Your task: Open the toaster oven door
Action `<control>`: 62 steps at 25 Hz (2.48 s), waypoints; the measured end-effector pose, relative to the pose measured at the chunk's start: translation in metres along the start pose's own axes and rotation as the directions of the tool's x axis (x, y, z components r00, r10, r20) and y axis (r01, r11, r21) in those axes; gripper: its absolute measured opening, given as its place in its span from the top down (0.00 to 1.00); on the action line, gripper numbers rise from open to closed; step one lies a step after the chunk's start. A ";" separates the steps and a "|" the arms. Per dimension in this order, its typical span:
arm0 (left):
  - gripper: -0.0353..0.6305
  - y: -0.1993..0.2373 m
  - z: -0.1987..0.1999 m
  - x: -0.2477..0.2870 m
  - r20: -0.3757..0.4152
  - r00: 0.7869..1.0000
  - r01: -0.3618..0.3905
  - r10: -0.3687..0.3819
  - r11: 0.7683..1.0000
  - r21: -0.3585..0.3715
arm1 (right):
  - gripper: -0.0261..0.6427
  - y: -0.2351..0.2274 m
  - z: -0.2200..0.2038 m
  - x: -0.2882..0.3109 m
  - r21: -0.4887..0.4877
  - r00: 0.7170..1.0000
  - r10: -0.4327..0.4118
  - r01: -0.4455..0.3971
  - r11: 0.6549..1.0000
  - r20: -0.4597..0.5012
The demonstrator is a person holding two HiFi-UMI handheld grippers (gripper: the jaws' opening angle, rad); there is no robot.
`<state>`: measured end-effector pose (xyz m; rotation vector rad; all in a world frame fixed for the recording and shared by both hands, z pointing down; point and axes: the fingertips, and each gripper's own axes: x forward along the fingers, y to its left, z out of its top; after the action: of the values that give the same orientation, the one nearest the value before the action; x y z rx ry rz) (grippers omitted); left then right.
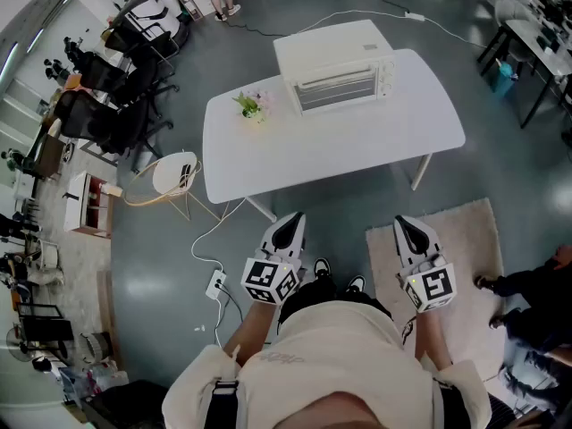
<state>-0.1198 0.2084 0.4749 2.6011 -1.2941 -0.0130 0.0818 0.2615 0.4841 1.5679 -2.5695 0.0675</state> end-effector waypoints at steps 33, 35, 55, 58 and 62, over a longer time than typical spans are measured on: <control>0.91 0.075 0.012 0.165 -0.004 0.999 0.043 -0.044 0.997 -0.057 | 0.95 -0.112 -0.001 0.108 0.019 0.996 -0.084 0.085 0.996 -0.032; 0.91 0.086 0.018 0.178 0.007 0.998 0.057 -0.057 0.997 -0.052 | 0.95 -0.118 0.008 0.124 0.012 0.995 -0.096 0.096 0.995 -0.031; 0.91 0.153 0.033 0.249 -0.016 0.995 0.097 -0.099 0.992 -0.077 | 0.95 -0.150 0.023 0.209 0.036 0.987 -0.145 0.148 0.988 -0.064; 0.91 0.154 0.034 0.256 -0.030 0.996 0.079 -0.081 0.994 -0.070 | 0.95 -0.160 0.021 0.220 0.051 0.990 -0.126 0.129 0.990 -0.060; 0.91 0.162 0.043 0.268 -0.040 0.999 0.032 -0.034 0.998 -0.056 | 0.95 -0.176 0.022 0.245 0.047 0.996 -0.074 0.077 0.996 -0.046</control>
<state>-0.0886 -0.1060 0.4938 2.5622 -1.2194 -0.0009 0.1262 -0.0376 0.4903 1.6594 -2.4906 0.1565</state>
